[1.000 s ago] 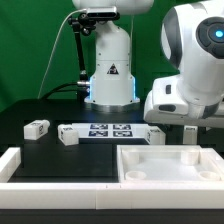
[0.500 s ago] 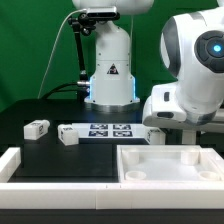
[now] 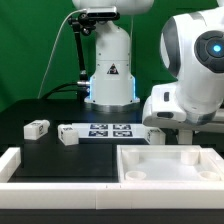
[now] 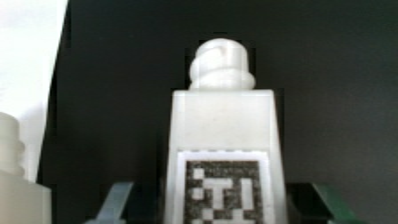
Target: Assemble one leg
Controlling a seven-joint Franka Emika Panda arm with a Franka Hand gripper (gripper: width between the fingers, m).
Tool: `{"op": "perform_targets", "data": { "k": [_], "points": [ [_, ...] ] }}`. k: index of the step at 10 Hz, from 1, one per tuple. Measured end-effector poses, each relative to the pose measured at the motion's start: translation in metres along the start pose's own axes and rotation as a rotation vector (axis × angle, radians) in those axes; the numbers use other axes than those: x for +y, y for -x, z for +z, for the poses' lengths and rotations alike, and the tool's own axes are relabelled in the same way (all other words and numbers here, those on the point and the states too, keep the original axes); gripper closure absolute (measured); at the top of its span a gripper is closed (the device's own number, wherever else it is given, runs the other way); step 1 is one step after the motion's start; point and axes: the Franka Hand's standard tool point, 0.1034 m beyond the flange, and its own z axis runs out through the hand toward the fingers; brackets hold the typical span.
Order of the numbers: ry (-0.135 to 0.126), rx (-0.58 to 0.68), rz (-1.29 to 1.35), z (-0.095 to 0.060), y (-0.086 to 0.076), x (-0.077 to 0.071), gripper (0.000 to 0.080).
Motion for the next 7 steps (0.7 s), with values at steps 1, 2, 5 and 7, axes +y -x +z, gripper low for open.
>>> {"op": "perform_targets", "data": {
  "k": [1,2,5,7],
  "points": [
    [0.000,0.000,0.000,0.000,0.000,0.000,0.0509],
    [0.000,0.000,0.000,0.000,0.000,0.000,0.0509],
    [0.021,0.031,-0.042,-0.020,0.002,0.007,0.0509],
    [0.022,0.025,-0.039,-0.051,0.015,0.012,0.0509]
  ]
}}
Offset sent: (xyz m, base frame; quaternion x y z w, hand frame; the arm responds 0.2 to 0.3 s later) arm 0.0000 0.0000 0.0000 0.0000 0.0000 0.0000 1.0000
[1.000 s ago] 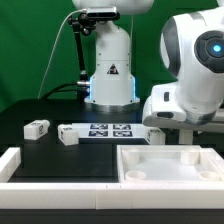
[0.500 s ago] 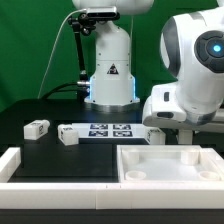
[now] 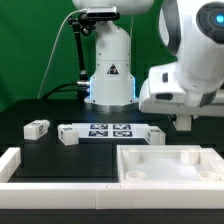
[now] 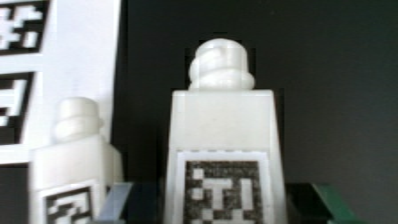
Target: Assemble one leg
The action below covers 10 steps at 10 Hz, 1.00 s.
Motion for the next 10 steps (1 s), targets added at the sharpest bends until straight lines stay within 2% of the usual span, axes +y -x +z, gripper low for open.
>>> {"op": "perform_targets", "data": {
  "k": [2,5,6,7,8,10],
  "points": [
    [-0.004,0.007,-0.004,-0.018,0.001,0.000,0.0509],
    [-0.015,0.072,-0.005,-0.019,-0.006,-0.003,0.0509],
    [-0.033,0.193,-0.011,-0.023,-0.014,-0.007,0.0509],
    [-0.043,0.284,-0.014,-0.020,-0.015,-0.006,0.0509],
    [-0.046,0.322,-0.028,-0.021,-0.014,-0.002,0.0509],
    [-0.056,0.458,-0.045,-0.039,-0.021,0.002,0.0509]
  ]
}}
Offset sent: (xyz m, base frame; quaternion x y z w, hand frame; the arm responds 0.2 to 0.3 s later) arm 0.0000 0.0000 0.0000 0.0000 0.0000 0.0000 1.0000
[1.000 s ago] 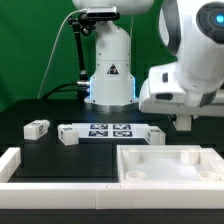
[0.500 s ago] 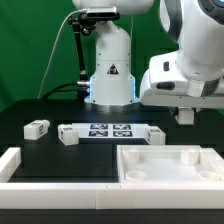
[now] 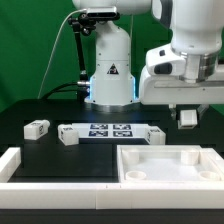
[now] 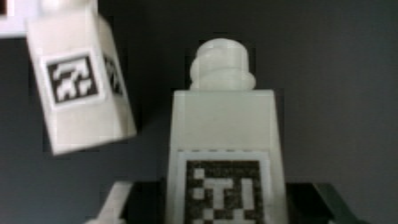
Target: Assemble one leg
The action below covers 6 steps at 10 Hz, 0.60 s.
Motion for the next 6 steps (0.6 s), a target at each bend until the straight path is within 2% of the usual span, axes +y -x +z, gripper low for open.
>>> {"op": "perform_targets", "data": {
  "k": [2,3,5,6],
  "points": [
    [-0.023,0.159,-0.003,-0.014,-0.014,0.001,0.0509],
    [-0.028,0.194,-0.004,-0.021,-0.018,0.001,0.0509],
    [-0.047,0.343,-0.021,-0.038,-0.037,-0.006,0.0509],
    [-0.064,0.446,-0.026,-0.035,-0.038,-0.009,0.0508]
  ]
}}
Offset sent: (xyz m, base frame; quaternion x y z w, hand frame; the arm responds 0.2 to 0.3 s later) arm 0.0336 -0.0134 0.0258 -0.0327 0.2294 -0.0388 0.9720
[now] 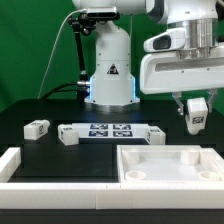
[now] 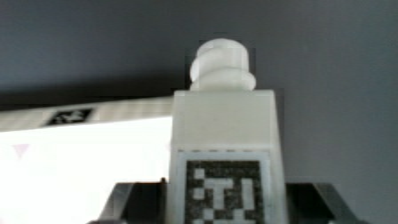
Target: Assemble one leg
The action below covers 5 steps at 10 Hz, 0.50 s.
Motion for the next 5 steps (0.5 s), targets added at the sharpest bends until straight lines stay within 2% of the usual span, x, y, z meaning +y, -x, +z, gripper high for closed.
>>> {"op": "perform_targets", "data": {
  "k": [1,2,3,5],
  "points": [
    [-0.005,0.036,-0.009,0.003,0.007,-0.001,0.0508],
    [-0.018,0.099,-0.017,0.001,0.005,-0.004,0.0508],
    [-0.016,0.107,-0.041,0.002,0.005,-0.003,0.0508],
    [-0.004,0.115,-0.139,-0.005,-0.011,0.006,0.0508]
  ]
}}
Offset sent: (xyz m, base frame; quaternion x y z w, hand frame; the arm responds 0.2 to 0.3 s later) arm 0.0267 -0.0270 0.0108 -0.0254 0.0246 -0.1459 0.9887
